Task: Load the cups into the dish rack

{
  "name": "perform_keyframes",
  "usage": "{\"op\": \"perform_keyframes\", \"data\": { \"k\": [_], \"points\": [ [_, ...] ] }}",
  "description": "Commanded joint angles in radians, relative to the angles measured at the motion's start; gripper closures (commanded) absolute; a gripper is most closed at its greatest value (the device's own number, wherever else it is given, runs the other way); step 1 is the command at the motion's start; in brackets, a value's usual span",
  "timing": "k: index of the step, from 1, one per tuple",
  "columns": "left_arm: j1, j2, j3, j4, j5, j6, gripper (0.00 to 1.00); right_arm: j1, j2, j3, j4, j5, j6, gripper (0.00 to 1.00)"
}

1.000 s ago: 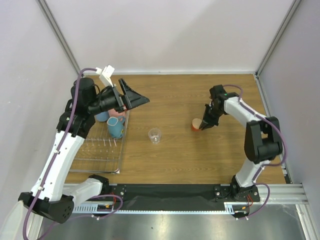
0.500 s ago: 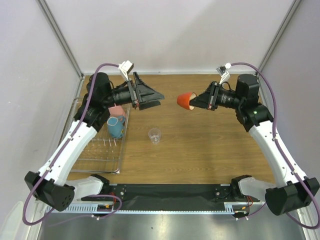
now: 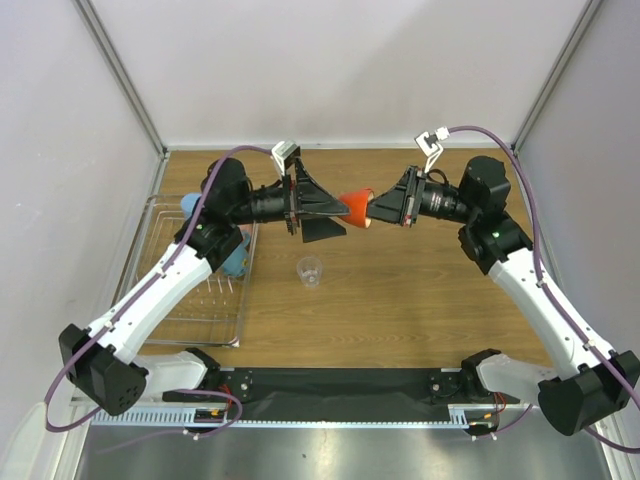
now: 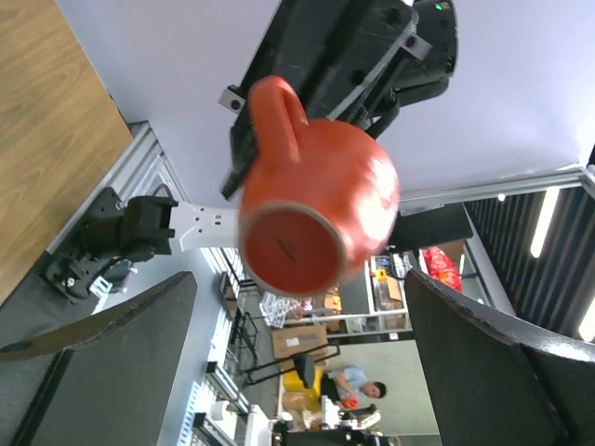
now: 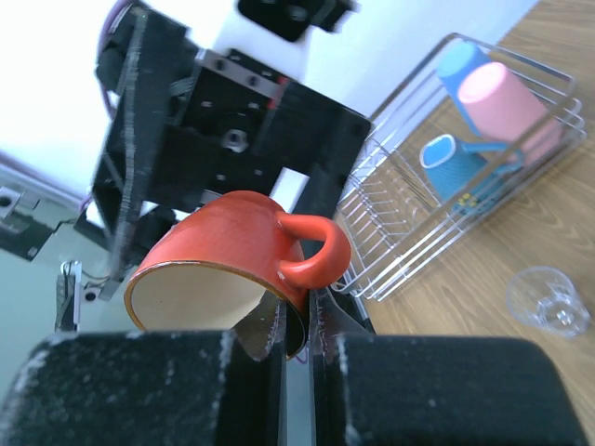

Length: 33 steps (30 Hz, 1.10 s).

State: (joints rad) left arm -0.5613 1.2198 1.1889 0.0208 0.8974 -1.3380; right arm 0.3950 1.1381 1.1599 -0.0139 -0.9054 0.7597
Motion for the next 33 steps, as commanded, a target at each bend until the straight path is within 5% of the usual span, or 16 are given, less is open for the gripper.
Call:
{"op": "perform_keyframes", "data": {
  "k": [1, 17, 30, 33],
  "points": [
    [-0.018, 0.000, -0.011, 0.025, 0.031, -0.134, 0.00, 0.024, -0.021, 0.021, 0.129, -0.026, 0.012, 1.00],
    [-0.066, 0.012, -0.032, 0.149, 0.035, -0.254, 0.01, 0.088, 0.008, 0.018, 0.117, -0.044, -0.045, 1.00],
    [-0.074, 0.033, -0.020, 0.197, 0.043, -0.288, 0.18, 0.093, 0.022, 0.035, 0.085, -0.086, -0.099, 1.00],
    [-0.074, 0.040, -0.014, 0.214, 0.046, -0.294, 0.28, 0.091, 0.029, 0.046, 0.051, -0.081, -0.121, 1.00]
  ]
}}
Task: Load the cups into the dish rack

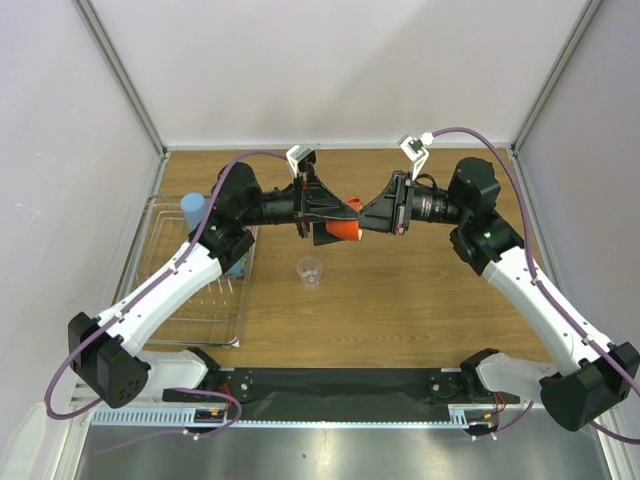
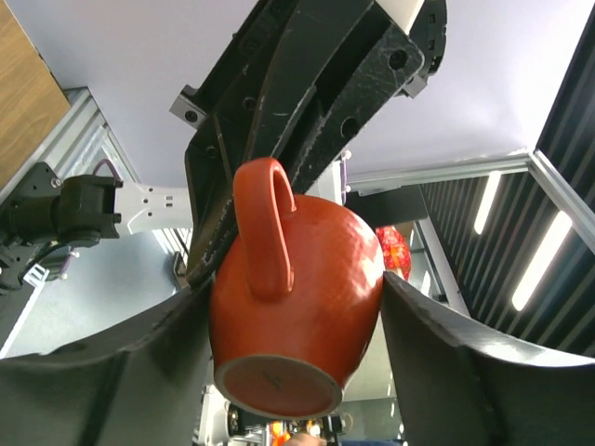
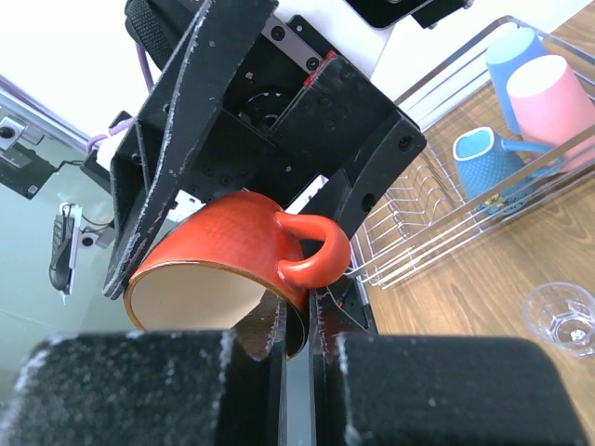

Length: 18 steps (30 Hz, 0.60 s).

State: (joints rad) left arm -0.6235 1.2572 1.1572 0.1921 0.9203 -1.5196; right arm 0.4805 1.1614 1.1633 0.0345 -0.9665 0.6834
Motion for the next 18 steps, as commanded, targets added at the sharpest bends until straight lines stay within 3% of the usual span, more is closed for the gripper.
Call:
{"op": "perform_keyframes", "data": {
  "k": [1, 7, 9, 10, 12, 13, 18],
  "points": [
    [-0.012, 0.002, 0.016, 0.047, 0.023, -0.116, 0.31, 0.007, 0.007, 0.044, -0.007, -0.014, -0.050, 1.00],
    [-0.012, 0.002, -0.002, 0.073, 0.018, -0.131, 0.57, 0.007, 0.012, 0.053, -0.030, 0.006, -0.070, 0.98],
    [-0.012, -0.001, -0.008, 0.082, 0.017, -0.134, 0.71, 0.009, 0.017, 0.065, -0.082, 0.011, -0.087, 0.86],
    [-0.012, -0.002, -0.014, 0.084, 0.014, -0.137, 0.82, 0.006, 0.021, 0.070, -0.090, 0.009, -0.091, 0.81],
    [-0.010, -0.002, -0.017, 0.084, 0.009, -0.137, 0.94, 0.006, 0.027, 0.081, -0.126, 0.012, -0.110, 0.72],
    [-0.012, -0.002, -0.020, 0.081, 0.008, -0.136, 1.00, 0.006, 0.034, 0.087, -0.136, 0.015, -0.111, 0.58],
    [-0.008, -0.005, -0.028, 0.073, -0.003, -0.133, 1.00, -0.020, 0.035, 0.090, -0.160, 0.015, -0.117, 0.32]
  ]
}}
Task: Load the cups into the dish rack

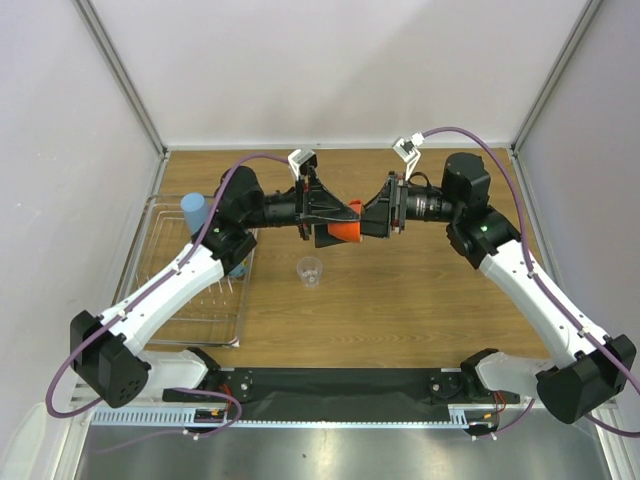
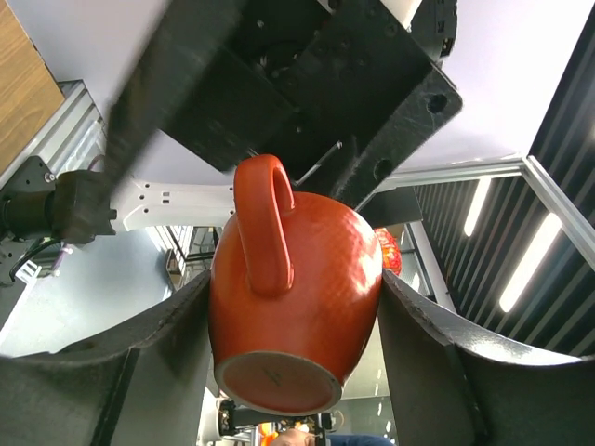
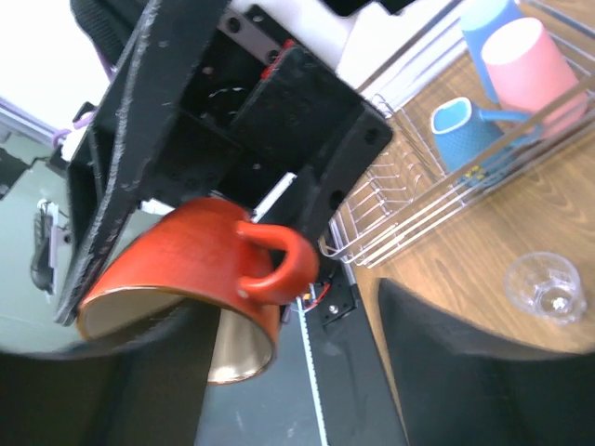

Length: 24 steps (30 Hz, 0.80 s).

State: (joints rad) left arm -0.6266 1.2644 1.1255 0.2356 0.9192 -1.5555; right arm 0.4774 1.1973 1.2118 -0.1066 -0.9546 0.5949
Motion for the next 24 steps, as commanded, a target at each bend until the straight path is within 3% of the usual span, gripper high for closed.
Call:
{"op": "perform_keyframes", "data": {
  "k": [1, 4, 9, 14, 15, 19, 24],
  "points": [
    [-0.004, -0.013, 0.005, 0.030, -0.002, -0.095, 1.00, -0.025, 0.001, 0.042, -0.022, 0.001, -0.026, 0.24],
    [0.018, -0.022, 0.008, -0.007, -0.005, -0.065, 1.00, -0.057, -0.001, 0.042, -0.045, -0.009, -0.027, 0.13],
    [0.128, -0.056, 0.016, -0.209, -0.008, 0.084, 1.00, -0.102, -0.024, 0.057, -0.105, -0.036, -0.030, 0.07],
    [0.309, -0.065, 0.105, -0.706, -0.052, 0.397, 1.00, -0.143, -0.041, 0.103, -0.284, 0.020, -0.059, 0.05],
    [0.380, -0.065, 0.140, -0.790, -0.104, 0.519, 1.00, -0.151, -0.036, 0.120, -0.315, 0.061, -0.070, 0.05],
    [0.542, -0.083, 0.213, -1.137, -0.311, 0.753, 1.00, -0.164, 0.008, 0.172, -0.485, 0.169, -0.122, 0.05],
    [0.703, -0.063, 0.304, -1.334, -0.601, 0.935, 1.00, -0.168, 0.090, 0.201, -0.633, 0.250, -0.167, 0.05]
  ]
}}
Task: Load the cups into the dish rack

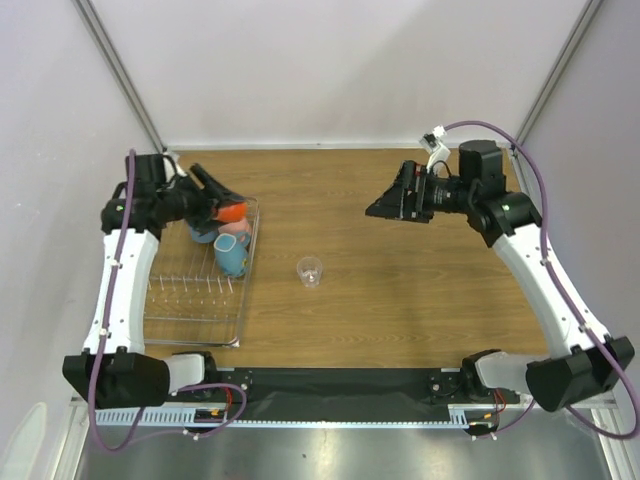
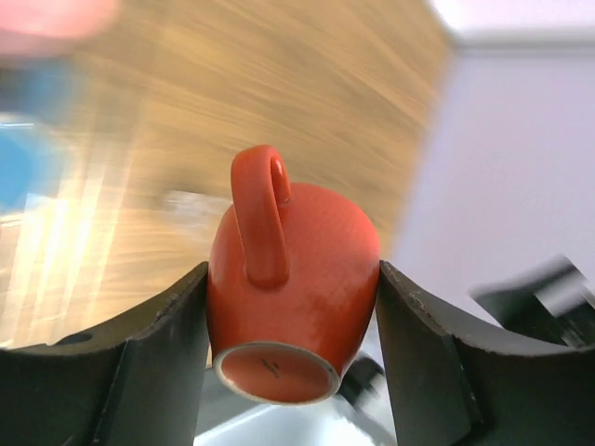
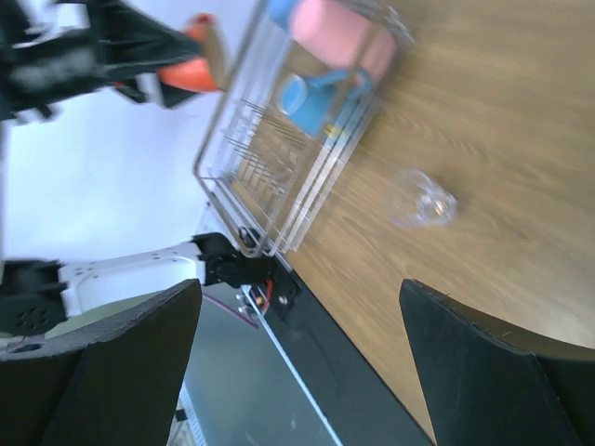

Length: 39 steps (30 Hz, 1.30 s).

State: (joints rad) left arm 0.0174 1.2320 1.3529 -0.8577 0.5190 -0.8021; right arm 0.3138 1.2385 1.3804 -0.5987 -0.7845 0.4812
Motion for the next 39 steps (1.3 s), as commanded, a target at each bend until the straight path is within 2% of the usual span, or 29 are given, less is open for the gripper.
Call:
{"op": "perform_keyframes", "data": {
  "k": [1, 3, 4, 8, 14, 23, 31, 39],
  "points": [
    [0.075, -0.029, 0.086, -0.260, -0.288, 0.193, 1.00, -0.004, 0.061, 0.031, -0.141, 0.077, -0.046, 0.06],
    [0.102, -0.016, 0.092, -0.280, -0.370, 0.216, 1.00, -0.004, 0.098, 0.029, -0.128, 0.056, -0.043, 0.06],
    [0.110, -0.008, 0.100, -0.299, -0.458, 0.221, 1.00, -0.005, 0.111, 0.034, -0.125, 0.053, -0.046, 0.06],
    [0.125, 0.049, 0.114, -0.313, -0.617, 0.225, 1.00, -0.021, 0.167, 0.083, -0.186, 0.062, -0.105, 0.06],
    [0.127, 0.227, 0.164, -0.345, -0.743, 0.222, 1.00, -0.053, 0.237, 0.169, -0.242, 0.094, -0.150, 0.06],
    [0.127, 0.403, 0.157, -0.291, -0.738, 0.218, 1.00, -0.082, 0.341, 0.249, -0.253, 0.099, -0.159, 0.06],
    [0.124, 0.439, 0.068, -0.201, -0.649, 0.213, 1.00, -0.107, 0.374, 0.253, -0.246, 0.094, -0.144, 0.06],
    [0.118, 0.432, -0.052, -0.132, -0.679, 0.198, 1.00, -0.111, 0.401, 0.263, -0.246, 0.088, -0.142, 0.07]
  ]
}}
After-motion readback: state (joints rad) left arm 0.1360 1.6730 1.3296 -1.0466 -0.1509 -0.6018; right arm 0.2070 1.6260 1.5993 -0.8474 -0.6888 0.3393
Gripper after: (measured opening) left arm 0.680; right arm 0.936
